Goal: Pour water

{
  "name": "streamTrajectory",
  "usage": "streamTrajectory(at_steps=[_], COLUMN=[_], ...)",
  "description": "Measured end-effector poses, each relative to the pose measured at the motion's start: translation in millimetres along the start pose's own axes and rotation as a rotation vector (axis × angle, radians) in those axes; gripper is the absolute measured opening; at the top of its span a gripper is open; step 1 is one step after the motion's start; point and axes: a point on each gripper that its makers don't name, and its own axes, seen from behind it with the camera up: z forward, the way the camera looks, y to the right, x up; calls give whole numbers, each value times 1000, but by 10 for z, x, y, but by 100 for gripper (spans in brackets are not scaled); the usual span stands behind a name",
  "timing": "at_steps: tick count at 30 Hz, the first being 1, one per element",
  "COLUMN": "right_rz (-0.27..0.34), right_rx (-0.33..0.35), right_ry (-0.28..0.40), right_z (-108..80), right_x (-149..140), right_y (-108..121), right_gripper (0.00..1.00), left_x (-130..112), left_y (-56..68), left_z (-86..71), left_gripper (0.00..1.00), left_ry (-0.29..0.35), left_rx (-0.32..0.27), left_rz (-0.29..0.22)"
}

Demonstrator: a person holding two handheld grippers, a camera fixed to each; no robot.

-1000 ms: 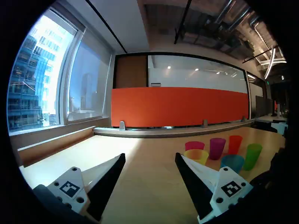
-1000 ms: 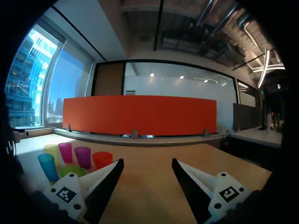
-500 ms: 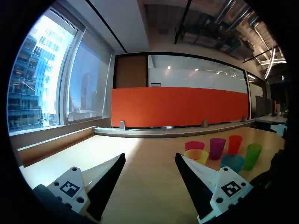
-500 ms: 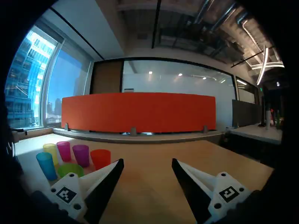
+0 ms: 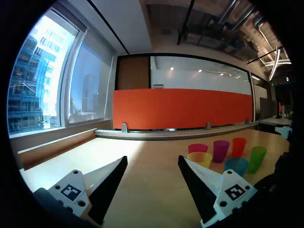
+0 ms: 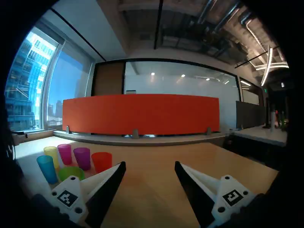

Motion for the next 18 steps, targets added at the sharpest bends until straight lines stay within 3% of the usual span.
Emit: streamTrajectory(at_steps=[18], right_rz=[1], right_rx=[0], right_ry=[-1], right_z=[6], right_x=[-9], right_y=[-8], right_gripper=[99], left_x=[-1], left_y=[-23], left_z=[-16], left_gripper=[99], left_ry=[0], left_rx=[1], left_rz=[0])
